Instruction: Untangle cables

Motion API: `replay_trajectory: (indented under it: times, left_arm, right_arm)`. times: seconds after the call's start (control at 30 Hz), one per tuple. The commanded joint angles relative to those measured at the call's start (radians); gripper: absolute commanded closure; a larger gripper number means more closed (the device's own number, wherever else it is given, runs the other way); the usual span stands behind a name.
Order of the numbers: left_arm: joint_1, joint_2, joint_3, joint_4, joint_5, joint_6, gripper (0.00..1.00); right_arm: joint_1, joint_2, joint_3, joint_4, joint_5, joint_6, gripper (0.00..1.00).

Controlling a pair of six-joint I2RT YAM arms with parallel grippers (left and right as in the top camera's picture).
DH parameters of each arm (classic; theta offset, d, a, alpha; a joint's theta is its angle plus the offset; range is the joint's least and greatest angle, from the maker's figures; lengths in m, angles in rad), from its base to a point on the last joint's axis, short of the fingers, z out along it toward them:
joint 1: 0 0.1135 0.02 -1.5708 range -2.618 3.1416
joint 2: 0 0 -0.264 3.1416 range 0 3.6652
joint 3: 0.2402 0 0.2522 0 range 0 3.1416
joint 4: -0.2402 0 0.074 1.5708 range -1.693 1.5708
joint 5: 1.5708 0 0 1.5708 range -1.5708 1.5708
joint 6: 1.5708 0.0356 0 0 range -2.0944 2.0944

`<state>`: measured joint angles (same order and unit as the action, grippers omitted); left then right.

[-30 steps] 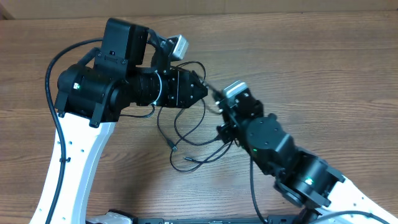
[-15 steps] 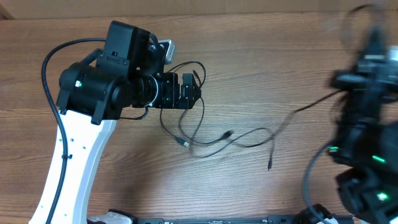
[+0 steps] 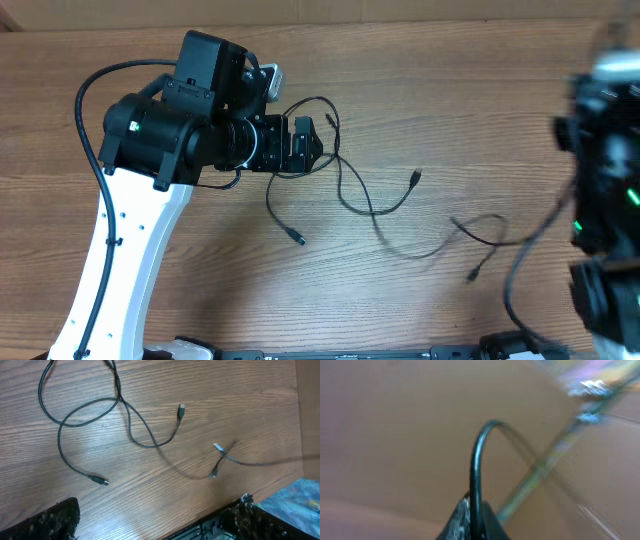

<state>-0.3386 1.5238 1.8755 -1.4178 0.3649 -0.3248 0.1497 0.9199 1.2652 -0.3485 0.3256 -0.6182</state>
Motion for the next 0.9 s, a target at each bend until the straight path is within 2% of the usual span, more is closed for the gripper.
replay_trajectory:
  times: [0.0, 0.13, 0.23, 0.27, 0.33, 0.4, 0.5, 0.6, 0.7, 0.8, 0.87]
  left_arm:
    - [0.004, 0.003, -0.001, 0.0, -0.01, 0.014, 0.0]
    - [0.004, 0.003, -0.001, -0.001, -0.01, 0.015, 0.0]
    - [0.004, 0.003, -0.001, 0.0, -0.01, 0.015, 0.0]
    - [0.005, 0.003, -0.001, 0.0, -0.01, 0.015, 0.0]
    - [0.005, 0.003, -0.001, 0.0, -0.01, 0.015, 0.0]
    - [0.005, 0.003, -0.001, 0.0, -0.01, 0.014, 0.0]
    - [0.004, 0.003, -0.001, 0.0, -0.01, 0.015, 0.0]
    - [0.005, 0.003, -0.001, 0.0, -0.011, 0.015, 0.0]
    - [0.005, 0.003, -0.001, 0.0, -0.051, 0.015, 0.0]
    - [0.005, 0.003, -0.001, 0.0, -0.13, 0.014, 0.0]
    - [0.005, 0.003, -0.001, 0.002, -0.14, 0.014, 0.01]
  right_arm:
    - [0.009, 0.018, 0.005, 0.024, -0.258, 0.133, 0.96]
    - [0.032, 0.032, 0.005, 0.027, -0.449, 0.275, 0.96]
    - [0.053, 0.031, 0.006, -0.007, -0.598, 0.445, 0.96]
    - [0.06, 0.032, 0.006, -0.048, -0.629, 0.438, 0.96]
    - [0.069, 0.045, 0.003, -0.12, -0.587, 0.311, 0.96]
    - [0.072, 0.063, -0.003, -0.129, -0.457, 0.185, 0.96]
    - [0.072, 0.072, -0.003, -0.107, -0.253, -0.079, 0.96]
    - [0.072, 0.056, -0.003, -0.042, -0.058, -0.308, 0.96]
    - [0.066, 0.034, -0.003, 0.101, 0.15, -0.574, 0.96]
    - [0.056, 0.019, 0.0, 0.232, 0.231, -0.672, 0.96]
    - [0.066, 0.002, 0.006, 0.182, 0.215, -0.585, 0.96]
